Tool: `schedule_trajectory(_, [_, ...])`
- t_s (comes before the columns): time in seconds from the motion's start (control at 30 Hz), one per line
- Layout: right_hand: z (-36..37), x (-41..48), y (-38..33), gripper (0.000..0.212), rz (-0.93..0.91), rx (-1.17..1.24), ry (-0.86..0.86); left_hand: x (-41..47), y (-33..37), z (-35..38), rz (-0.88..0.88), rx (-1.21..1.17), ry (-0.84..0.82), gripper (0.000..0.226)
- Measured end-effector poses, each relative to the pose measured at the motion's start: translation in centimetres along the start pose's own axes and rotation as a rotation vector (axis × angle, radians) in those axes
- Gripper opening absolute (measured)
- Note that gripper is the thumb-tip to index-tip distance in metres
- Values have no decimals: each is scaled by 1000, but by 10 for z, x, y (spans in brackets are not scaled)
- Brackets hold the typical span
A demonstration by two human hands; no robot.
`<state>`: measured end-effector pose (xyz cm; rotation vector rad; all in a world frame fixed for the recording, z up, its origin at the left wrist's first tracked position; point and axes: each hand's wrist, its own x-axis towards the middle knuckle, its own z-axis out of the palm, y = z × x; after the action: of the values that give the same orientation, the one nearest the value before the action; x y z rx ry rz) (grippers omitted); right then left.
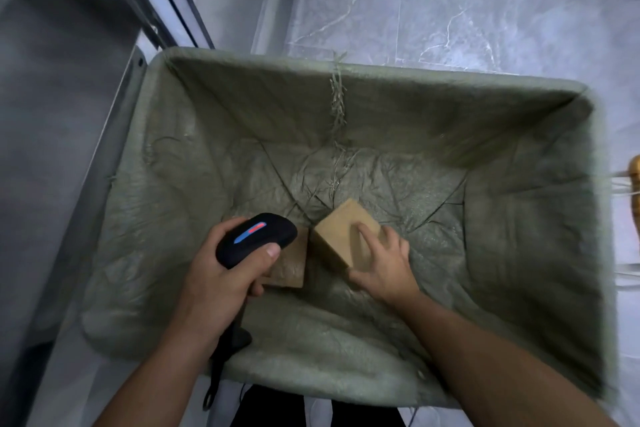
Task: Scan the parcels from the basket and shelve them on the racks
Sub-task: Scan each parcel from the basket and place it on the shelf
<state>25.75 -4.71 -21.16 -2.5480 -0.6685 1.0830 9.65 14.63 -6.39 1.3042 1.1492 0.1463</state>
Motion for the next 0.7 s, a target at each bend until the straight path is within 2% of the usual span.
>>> schedule_trajectory(0.07, [-4, 0, -3, 91, 96, 163, 81, 2, 1, 1, -2, -14, 10, 67])
schedule_trajectory(0.17, [-7, 5, 0, 87, 206, 358, 114, 3, 3, 4, -6, -19, 1, 66])
schedule_trajectory(0.27, [-4, 12, 10, 85, 224, 451, 89, 3, 4, 7, -9, 11, -14, 66])
schedule_trajectory(0.33, [-2, 12, 15, 84, 229, 541, 68, 3, 5, 10, -7, 29, -12, 58])
schedule_trajectory(0.43, [1, 10, 23, 72, 244, 669, 114, 3, 6, 14, -14, 42, -6, 50])
schedule_trajectory(0.57, [-3, 6, 27, 70, 241, 595, 195, 3, 6, 15, -8, 50, -16, 50])
schedule_trajectory(0.7, [-8, 6, 11, 89, 160, 394, 196, 4, 5, 15, -2, 45, -19, 63])
